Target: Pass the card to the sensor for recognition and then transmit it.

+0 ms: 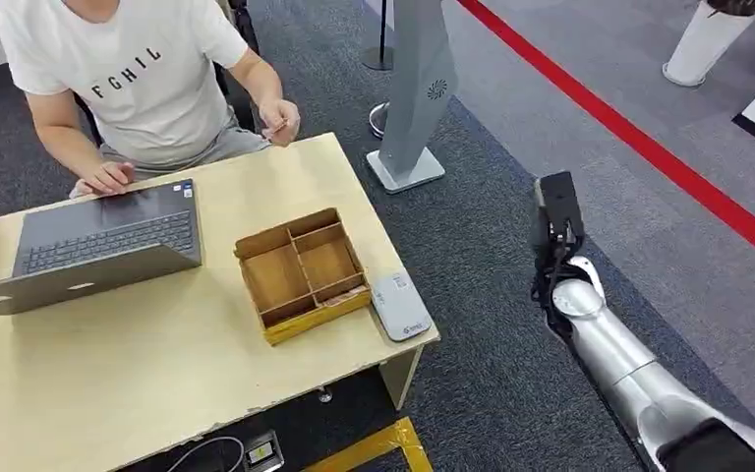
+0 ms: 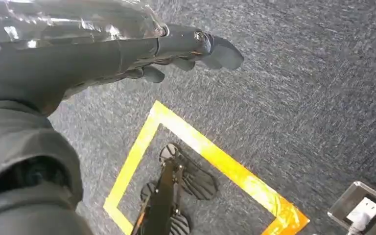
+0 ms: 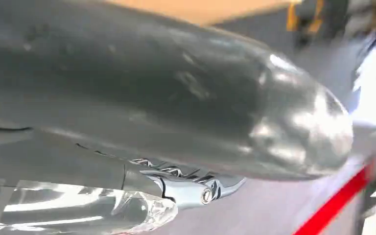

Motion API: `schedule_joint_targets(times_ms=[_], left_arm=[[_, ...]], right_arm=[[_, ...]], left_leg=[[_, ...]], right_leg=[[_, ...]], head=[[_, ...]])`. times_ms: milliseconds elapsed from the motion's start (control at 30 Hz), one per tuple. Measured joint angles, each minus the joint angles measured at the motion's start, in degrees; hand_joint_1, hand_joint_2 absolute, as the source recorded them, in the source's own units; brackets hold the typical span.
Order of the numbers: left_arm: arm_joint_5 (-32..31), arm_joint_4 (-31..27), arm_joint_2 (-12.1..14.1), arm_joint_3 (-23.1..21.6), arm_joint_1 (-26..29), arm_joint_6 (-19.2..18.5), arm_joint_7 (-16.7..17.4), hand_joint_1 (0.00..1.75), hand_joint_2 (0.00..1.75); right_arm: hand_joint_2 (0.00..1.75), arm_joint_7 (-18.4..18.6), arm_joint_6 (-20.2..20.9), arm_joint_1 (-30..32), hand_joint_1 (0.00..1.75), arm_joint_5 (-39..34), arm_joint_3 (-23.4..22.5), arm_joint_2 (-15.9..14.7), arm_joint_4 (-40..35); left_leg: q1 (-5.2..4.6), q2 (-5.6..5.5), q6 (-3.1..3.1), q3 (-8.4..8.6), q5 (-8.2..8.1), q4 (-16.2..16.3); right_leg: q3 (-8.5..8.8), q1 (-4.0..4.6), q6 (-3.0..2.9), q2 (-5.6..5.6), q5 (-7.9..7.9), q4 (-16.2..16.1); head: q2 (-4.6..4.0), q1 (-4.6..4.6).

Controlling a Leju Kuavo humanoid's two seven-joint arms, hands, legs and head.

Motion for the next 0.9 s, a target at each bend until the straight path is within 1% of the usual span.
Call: schedule_joint_targets(times_ms=[33,133,233,267,333,400,500,633,767,833,900], left_arm=[[-0.1,0.0,0.0,-0.1,0.0,-0.2,0.0,0.00,0.00],[-0.5,0.0,0.0,-0.4,0.0,-0.7,0.0,0.00,0.00],[-1.1,0.0,0.2,-0.7,0.1,-1.4,0.0,0.00,0.00],[-1.2,0.0,0.3,-0.8,0.1,-1.7,0.0,0.00,0.00],[-1.7,0.0,0.3,-1.3,0.1,-2.3,0.0,0.00,0.00],[-1.9,0.0,0.4,-1.6,0.1,-2.7,0.0,0.00,0.00],[-2.3,0.0,0.4,-2.0,0.1,-2.8,0.0,0.00,0.00],[-2.8,0.0,0.5,-2.5,0.1,-3.0,0.0,0.00,0.00],[-3.2,0.0,0.5,-3.1,0.1,-3.0,-0.1,0.00,0.00],[-3.5,0.0,0.6,-3.4,0.1,-3.2,-0.2,0.00,0.00],[-3.5,0.0,0.5,-3.6,0.1,-3.3,-0.5,0.00,0.00]], right_arm=[[1.75,0.0,1.8,-1.9,0.00,0.4,0.4,-0.6,0.0],[1.75,-0.4,7.8,-7.7,0.00,1.4,1.5,-1.9,0.7],[1.75,-2.2,12.8,-14.3,0.00,2.4,2.4,-3.0,4.0],[1.75,-3.2,14.2,-16.4,0.00,2.9,2.4,-3.4,5.6],[1.75,-6.3,17.5,-20.7,0.00,4.3,2.6,-4.0,9.3],[1.75,-9.7,19.6,-24.6,0.00,5.4,2.9,-4.5,14.3],[1.75,-12.7,20.8,-27.5,0.00,6.3,3.1,-5.2,20.4],[1.75,-15.3,21.3,-29.3,0.00,8.8,3.7,-5.2,26.4],[1.75,-14.8,20.5,-29.8,0.00,12.3,4.2,-4.8,28.2],[1.75,-14.2,19.8,-30.1,0.00,15.3,4.9,-4.4,28.2],[1.75,-13.3,18.3,-30.8,0.00,19.5,5.9,-3.7,28.1]], left_leg=[[0.00,0.02,0.00,0.02,0.00,0.0],[0.00,0.07,0.00,0.04,0.00,0.0],[-0.01,0.07,-0.01,0.03,0.02,0.0],[0.00,0.07,-0.01,0.03,0.02,0.0],[-0.01,0.05,-0.01,0.01,0.02,0.0],[0.00,0.05,-0.01,0.02,0.01,0.0],[0.01,-0.05,0.00,-0.05,0.01,0.0],[0.02,-0.04,0.01,-0.09,-0.01,0.0],[0.04,-0.04,0.00,-0.16,-0.01,0.0],[0.06,-0.04,0.00,-0.15,0.00,0.0],[0.07,-0.04,-0.01,-0.17,0.01,0.0]], right_leg=[[0.01,0.00,0.00,0.10,0.00,0.0],[0.00,0.00,0.01,0.13,0.04,0.0],[0.00,-0.01,0.03,0.14,0.07,0.0],[0.00,0.00,0.03,0.13,0.07,0.0],[-0.02,-0.01,0.03,0.11,0.07,0.0],[-0.01,0.00,0.03,0.11,0.06,0.0],[-0.02,0.02,0.03,-0.03,0.06,0.0],[-0.05,0.03,0.03,0.00,0.05,0.0],[-0.07,0.04,0.03,-0.03,0.05,0.0],[-0.06,0.05,0.03,-0.02,0.05,0.0],[-0.04,0.06,0.03,-0.03,0.06,0.0]], head=[[0.00,0.00],[0.00,-0.02],[0.00,0.00],[0.00,0.00],[0.00,-0.02],[0.02,-0.02],[0.00,0.00],[0.00,0.00],[0.02,0.00],[0.02,0.00],[0.00,0.00]])
